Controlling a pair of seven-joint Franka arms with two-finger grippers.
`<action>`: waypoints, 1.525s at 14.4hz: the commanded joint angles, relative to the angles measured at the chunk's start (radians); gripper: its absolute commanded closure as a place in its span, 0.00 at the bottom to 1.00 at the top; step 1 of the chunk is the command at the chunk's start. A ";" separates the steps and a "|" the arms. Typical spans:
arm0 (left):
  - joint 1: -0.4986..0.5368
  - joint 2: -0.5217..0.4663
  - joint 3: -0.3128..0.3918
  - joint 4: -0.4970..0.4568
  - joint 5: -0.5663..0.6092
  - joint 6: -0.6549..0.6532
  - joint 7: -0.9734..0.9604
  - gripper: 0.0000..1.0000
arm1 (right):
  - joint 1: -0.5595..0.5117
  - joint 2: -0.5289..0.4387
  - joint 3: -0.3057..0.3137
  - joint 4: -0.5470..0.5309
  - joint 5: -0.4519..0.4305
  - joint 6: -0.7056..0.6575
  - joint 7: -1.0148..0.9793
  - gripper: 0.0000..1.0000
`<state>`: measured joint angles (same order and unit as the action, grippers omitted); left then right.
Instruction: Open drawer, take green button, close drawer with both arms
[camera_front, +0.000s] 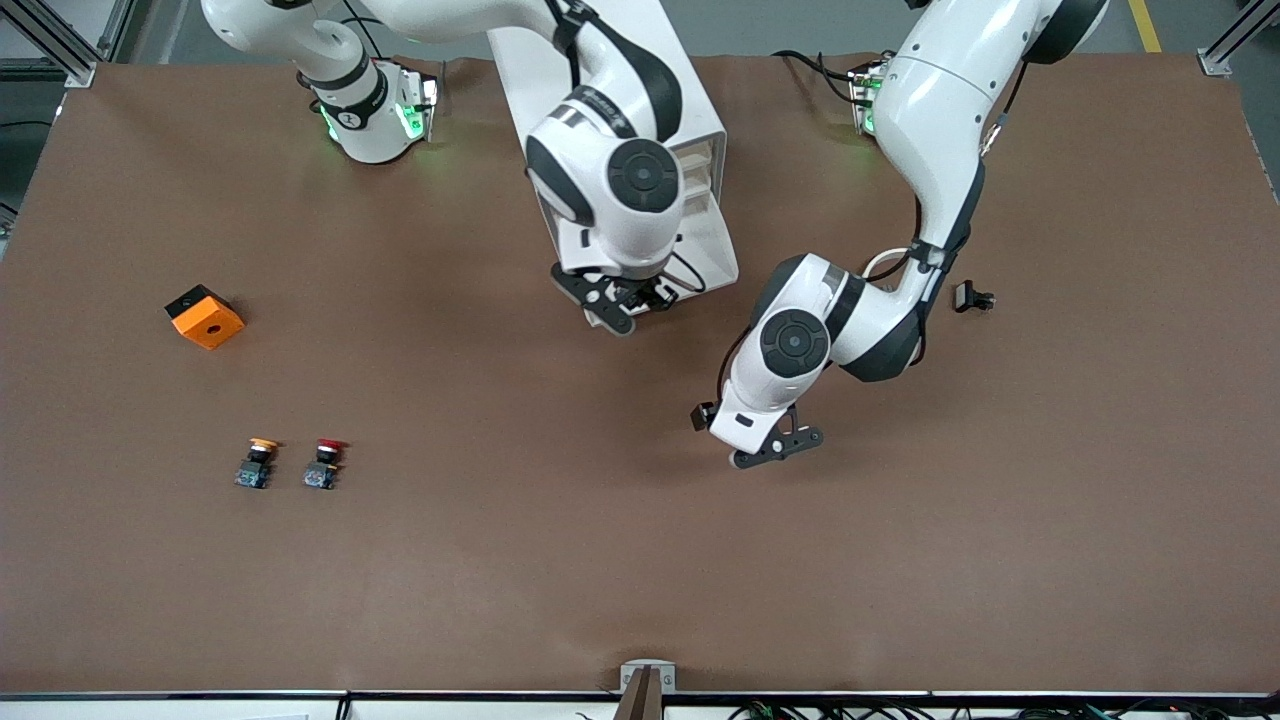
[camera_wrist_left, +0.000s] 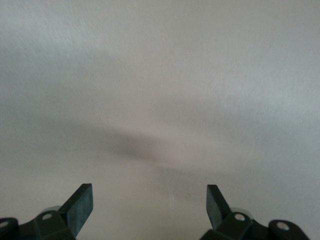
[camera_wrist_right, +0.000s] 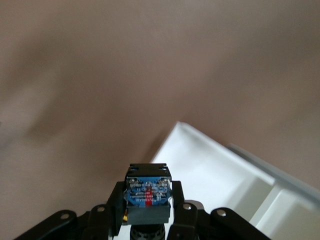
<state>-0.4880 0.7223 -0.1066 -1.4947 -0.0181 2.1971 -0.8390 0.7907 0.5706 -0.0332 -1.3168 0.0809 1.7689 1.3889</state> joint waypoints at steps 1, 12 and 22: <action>-0.015 -0.029 -0.019 -0.064 0.015 0.010 -0.006 0.00 | -0.132 -0.044 0.009 -0.010 0.007 -0.017 -0.212 1.00; -0.049 -0.106 -0.168 -0.180 -0.064 0.003 -0.008 0.00 | -0.516 0.072 0.009 -0.113 0.005 0.308 -0.901 1.00; -0.142 -0.116 -0.183 -0.239 -0.157 0.001 -0.074 0.00 | -0.602 0.193 0.007 -0.110 -0.038 0.372 -1.140 1.00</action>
<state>-0.6170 0.6412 -0.2866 -1.6816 -0.1378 2.1956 -0.8926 0.2155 0.7459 -0.0440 -1.4383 0.0648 2.1222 0.2614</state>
